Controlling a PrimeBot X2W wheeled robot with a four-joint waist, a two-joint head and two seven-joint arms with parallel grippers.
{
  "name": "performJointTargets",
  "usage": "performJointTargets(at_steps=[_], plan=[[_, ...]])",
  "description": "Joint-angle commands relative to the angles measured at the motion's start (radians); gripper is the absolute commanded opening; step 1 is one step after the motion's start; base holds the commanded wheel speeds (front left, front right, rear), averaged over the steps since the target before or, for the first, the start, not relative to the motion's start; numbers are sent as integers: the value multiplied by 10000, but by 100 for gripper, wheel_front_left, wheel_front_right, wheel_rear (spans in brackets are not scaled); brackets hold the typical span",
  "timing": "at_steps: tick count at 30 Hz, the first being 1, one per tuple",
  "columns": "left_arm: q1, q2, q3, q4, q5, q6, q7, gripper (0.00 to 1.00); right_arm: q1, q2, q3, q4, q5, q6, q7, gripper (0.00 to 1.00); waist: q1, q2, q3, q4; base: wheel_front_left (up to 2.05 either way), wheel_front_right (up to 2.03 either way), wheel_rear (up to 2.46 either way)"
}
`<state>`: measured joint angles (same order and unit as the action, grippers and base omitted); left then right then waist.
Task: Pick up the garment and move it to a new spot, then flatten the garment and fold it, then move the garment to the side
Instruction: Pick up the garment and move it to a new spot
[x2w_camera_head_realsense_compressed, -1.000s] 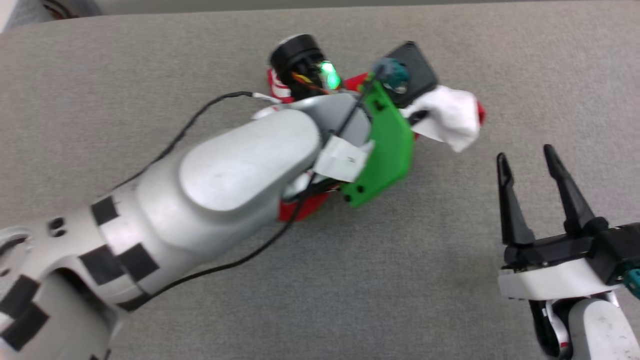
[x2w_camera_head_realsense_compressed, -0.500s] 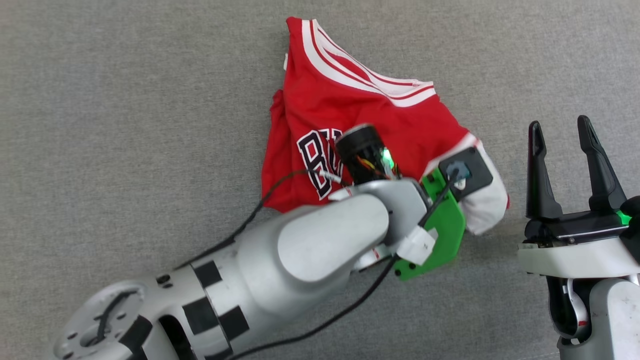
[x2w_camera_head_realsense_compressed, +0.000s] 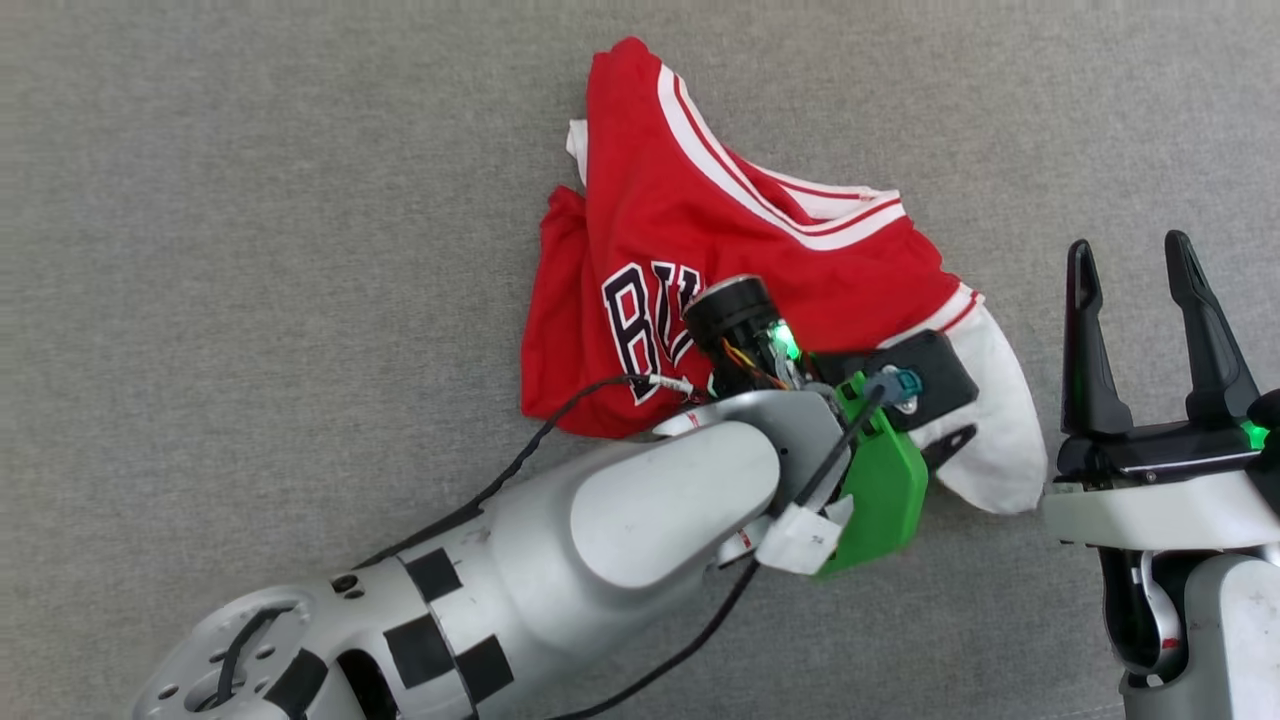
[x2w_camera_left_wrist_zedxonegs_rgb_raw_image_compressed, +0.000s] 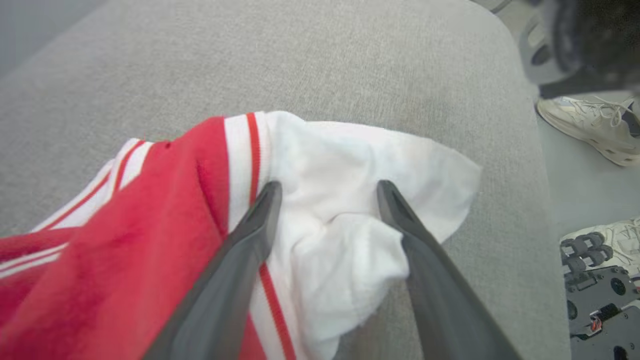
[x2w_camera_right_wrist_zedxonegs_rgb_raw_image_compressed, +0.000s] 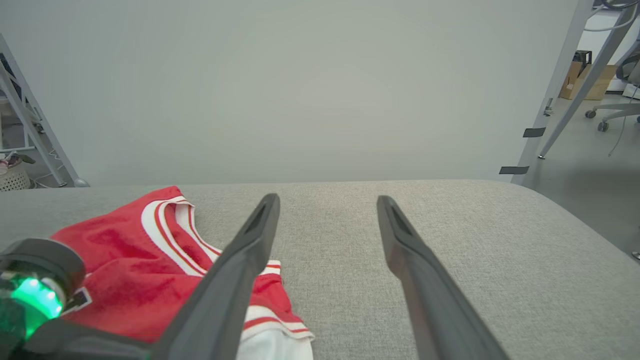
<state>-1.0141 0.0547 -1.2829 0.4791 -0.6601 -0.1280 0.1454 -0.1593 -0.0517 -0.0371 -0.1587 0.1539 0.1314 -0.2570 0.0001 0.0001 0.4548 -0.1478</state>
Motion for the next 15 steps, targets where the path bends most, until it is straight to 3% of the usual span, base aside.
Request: performJointTargets(at_steps=[1,4,9,15], plan=[[-273,-39,27,91,-2,-27,-536,100,156,14,-40,40,-41,-7,-47,100,-1,-1,-482,285,0,0,0],[-488,-42,169,469,-9,-15,-1841,100,349,14,-115,80,-94,-7,-47,100,-1,-1,-910,498,0,0,0],[-426,-21,736,1200,150,622,-3487,100,745,14,-164,187,-186,-7,-47,100,-1,-1,-1667,842,0,0,0],[239,729,1875,1078,173,1588,-4044,100,1252,14,-235,321,-259,-7,-47,100,-1,-1,-2411,1187,0,0,0]])
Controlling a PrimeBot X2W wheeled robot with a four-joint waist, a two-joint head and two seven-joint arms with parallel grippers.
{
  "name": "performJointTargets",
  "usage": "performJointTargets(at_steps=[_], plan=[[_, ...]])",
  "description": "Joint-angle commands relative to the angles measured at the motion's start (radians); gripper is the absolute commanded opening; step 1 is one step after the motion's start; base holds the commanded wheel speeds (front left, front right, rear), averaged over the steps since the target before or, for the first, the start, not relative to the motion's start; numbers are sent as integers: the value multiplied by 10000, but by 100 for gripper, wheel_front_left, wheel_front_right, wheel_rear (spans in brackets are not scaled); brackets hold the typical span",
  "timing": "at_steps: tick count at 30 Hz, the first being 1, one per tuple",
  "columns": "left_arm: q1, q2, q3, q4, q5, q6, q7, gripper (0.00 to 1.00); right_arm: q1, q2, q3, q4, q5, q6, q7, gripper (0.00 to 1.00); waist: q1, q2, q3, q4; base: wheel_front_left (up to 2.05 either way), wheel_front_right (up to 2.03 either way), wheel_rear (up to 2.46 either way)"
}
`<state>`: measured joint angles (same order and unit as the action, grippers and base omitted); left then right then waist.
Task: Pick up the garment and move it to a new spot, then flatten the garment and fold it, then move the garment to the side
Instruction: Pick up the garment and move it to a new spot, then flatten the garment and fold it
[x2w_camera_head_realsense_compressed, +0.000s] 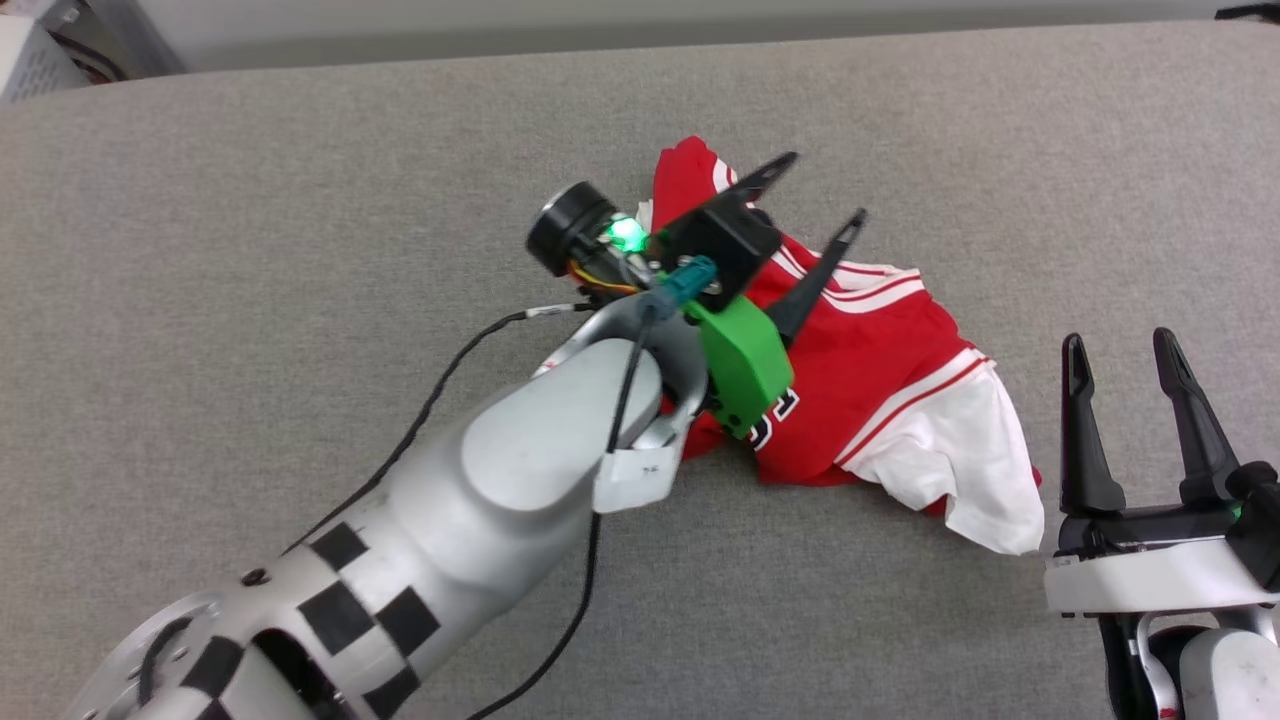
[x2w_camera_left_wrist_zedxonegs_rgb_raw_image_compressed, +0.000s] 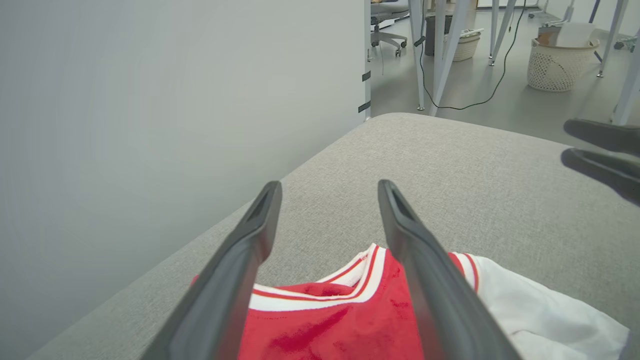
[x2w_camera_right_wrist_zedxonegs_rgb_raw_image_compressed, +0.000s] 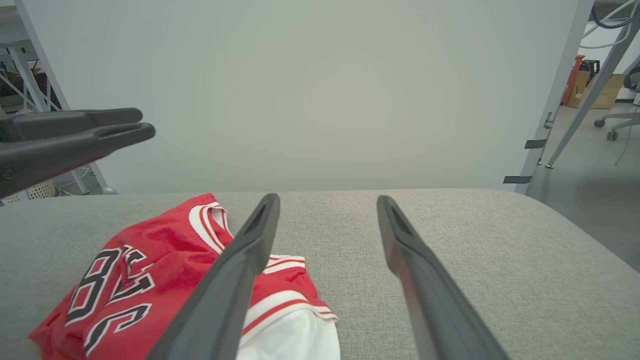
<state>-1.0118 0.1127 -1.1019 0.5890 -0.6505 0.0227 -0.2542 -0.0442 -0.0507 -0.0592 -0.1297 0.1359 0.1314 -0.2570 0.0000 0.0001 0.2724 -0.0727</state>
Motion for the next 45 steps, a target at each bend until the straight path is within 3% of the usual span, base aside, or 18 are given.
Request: performJointTargets(at_steps=[1,11,19,25,31,45], plan=[[399,351,355,-228,127,282,-62,100,179,5,-17,50,-91,-7,-47,100,0,-1,-686,486,0,0,0],[3428,2138,3668,-2991,1416,1938,-74,100,703,5,-72,178,-122,-7,-47,100,0,-1,-1387,874,0,0,0],[6034,2416,5968,-4207,2407,2481,-75,100,934,5,-33,309,-91,-7,-47,100,0,-1,-1752,1058,0,0,0],[7703,2045,7299,-4912,3081,2226,-75,100,1052,5,73,388,36,-7,-47,100,0,-1,-1974,1089,0,0,0],[8920,1453,8272,-5134,3666,1637,-75,100,1233,5,245,517,142,-7,-47,100,0,-1,-2206,1089,0,0,0],[9993,260,9530,-5077,4790,492,-76,100,1716,5,373,827,328,-7,-48,100,0,-1,-2538,1199,0,0,0]])
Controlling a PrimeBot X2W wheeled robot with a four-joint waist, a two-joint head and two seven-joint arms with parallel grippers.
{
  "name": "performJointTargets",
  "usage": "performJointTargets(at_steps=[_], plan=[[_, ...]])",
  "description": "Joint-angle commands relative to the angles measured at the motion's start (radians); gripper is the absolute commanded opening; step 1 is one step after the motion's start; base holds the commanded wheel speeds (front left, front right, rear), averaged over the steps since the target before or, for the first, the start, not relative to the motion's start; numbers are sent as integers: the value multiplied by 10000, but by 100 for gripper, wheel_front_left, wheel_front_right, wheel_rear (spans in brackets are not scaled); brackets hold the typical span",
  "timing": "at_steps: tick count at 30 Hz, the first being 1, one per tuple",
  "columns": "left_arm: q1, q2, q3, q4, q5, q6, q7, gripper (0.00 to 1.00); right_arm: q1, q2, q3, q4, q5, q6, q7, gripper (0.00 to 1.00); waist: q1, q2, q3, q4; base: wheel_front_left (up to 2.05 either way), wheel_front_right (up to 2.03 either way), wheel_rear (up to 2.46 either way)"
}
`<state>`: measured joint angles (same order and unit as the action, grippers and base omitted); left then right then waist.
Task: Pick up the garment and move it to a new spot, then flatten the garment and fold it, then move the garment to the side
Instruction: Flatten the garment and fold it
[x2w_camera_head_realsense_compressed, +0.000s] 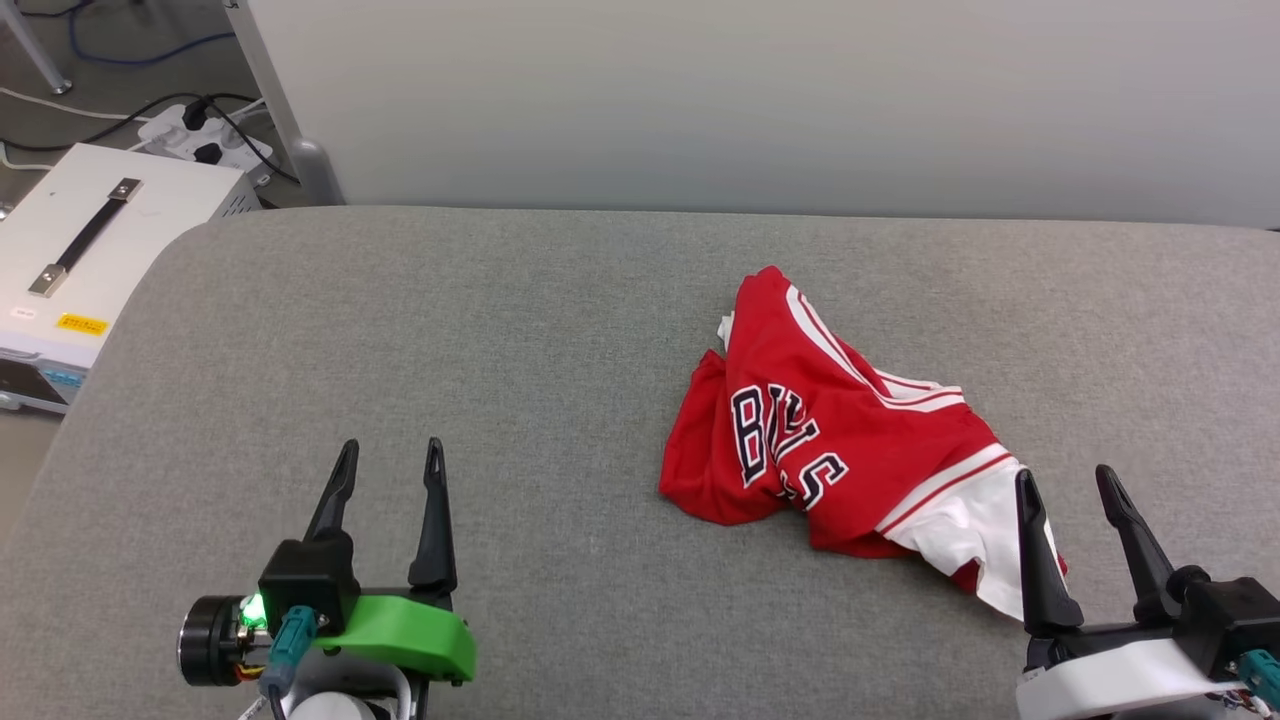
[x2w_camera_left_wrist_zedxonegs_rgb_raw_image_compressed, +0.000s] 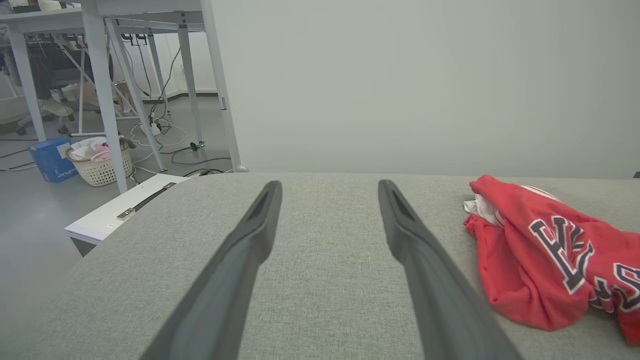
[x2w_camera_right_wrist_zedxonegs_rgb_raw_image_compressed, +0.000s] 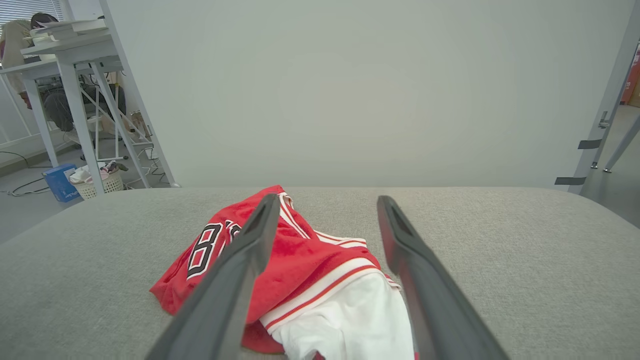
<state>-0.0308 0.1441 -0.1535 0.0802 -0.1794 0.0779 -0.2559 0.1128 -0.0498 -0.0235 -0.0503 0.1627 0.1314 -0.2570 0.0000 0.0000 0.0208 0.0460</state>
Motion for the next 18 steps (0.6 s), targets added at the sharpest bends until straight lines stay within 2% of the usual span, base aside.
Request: performJointTargets(at_steps=[1,18], plan=[[224,-109,129,29,142,-124,-58,100,177,-5,20,60,67,-7,-48,100,0,0,-40,19,0,0,0],[404,-596,868,183,827,-726,-59,100,287,-5,58,244,135,-7,-48,100,0,0,-6,27,0,0,0]])
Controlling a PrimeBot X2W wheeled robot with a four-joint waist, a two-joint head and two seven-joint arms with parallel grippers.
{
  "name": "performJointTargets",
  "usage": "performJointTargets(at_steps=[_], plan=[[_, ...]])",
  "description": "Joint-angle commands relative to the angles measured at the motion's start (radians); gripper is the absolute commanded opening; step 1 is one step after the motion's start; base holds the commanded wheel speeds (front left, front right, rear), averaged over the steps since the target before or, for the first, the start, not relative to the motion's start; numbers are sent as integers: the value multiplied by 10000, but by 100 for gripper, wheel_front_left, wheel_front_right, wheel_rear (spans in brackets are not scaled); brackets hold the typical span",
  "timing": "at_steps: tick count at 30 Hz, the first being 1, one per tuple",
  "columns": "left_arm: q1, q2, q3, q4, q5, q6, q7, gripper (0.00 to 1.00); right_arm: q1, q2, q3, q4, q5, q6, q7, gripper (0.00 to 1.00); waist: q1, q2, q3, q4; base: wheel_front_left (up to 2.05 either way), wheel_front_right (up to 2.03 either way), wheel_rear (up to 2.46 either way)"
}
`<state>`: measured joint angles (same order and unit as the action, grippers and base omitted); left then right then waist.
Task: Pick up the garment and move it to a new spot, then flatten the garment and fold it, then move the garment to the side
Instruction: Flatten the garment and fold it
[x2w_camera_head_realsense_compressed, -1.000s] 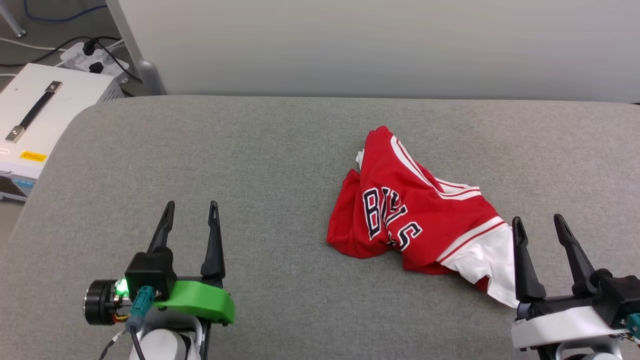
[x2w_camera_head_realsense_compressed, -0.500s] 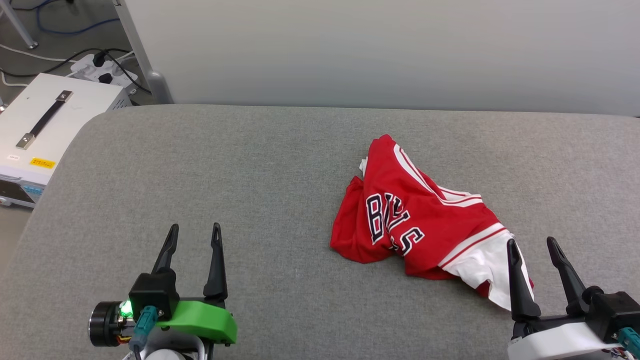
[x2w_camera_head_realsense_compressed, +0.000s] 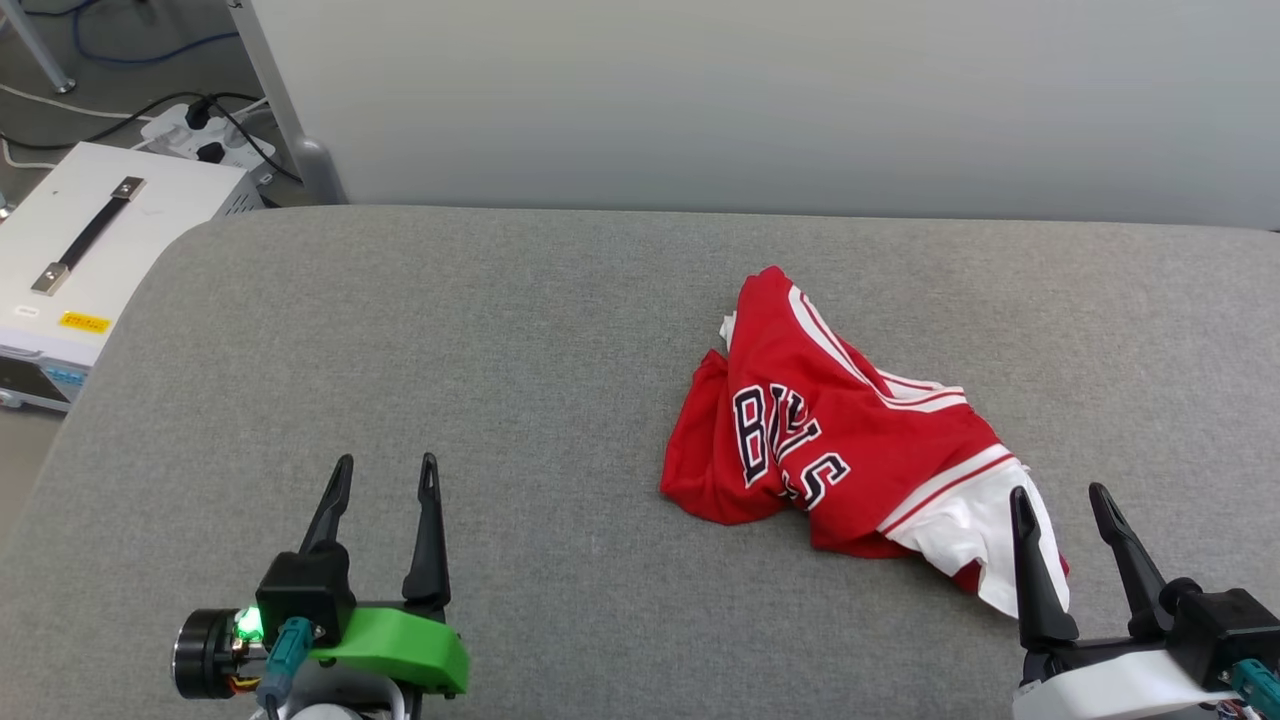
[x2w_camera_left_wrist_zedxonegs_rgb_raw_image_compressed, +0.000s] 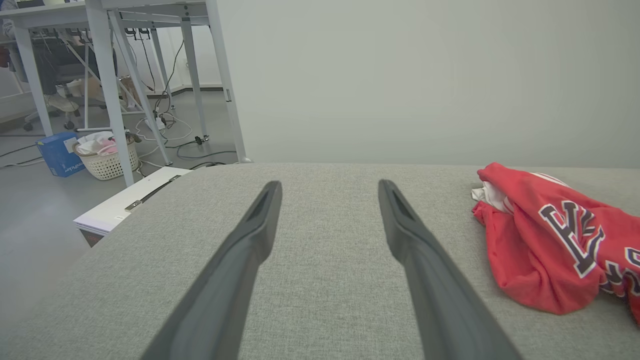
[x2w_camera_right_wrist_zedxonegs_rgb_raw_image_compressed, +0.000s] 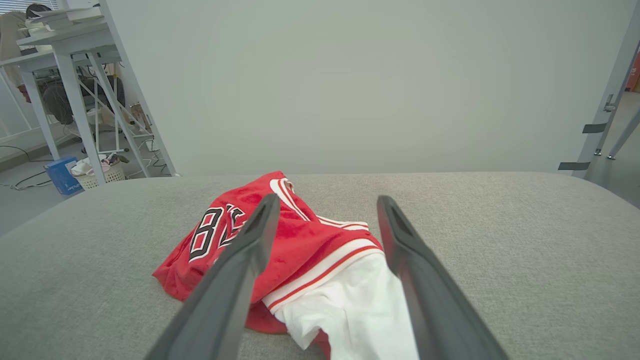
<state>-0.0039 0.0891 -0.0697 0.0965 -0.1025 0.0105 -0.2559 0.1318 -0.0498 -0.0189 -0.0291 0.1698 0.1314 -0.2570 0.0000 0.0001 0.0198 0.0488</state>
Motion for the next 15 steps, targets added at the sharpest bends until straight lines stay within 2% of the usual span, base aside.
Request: performJointTargets(at_steps=[1,8,15], plan=[[126,-64,55,33,87,-76,-59,100,90,-5,13,41,57,-7,-48,100,0,-1,8,-3,0,0,0],[120,-155,184,96,250,-181,-59,100,-35,-5,-108,-31,-54,-7,-48,100,0,-1,16,-13,0,0,0],[10,-233,220,122,320,-278,-59,100,-1020,-211,-864,-501,-340,-7,-48,100,0,-1,183,-11,0,0,0]])
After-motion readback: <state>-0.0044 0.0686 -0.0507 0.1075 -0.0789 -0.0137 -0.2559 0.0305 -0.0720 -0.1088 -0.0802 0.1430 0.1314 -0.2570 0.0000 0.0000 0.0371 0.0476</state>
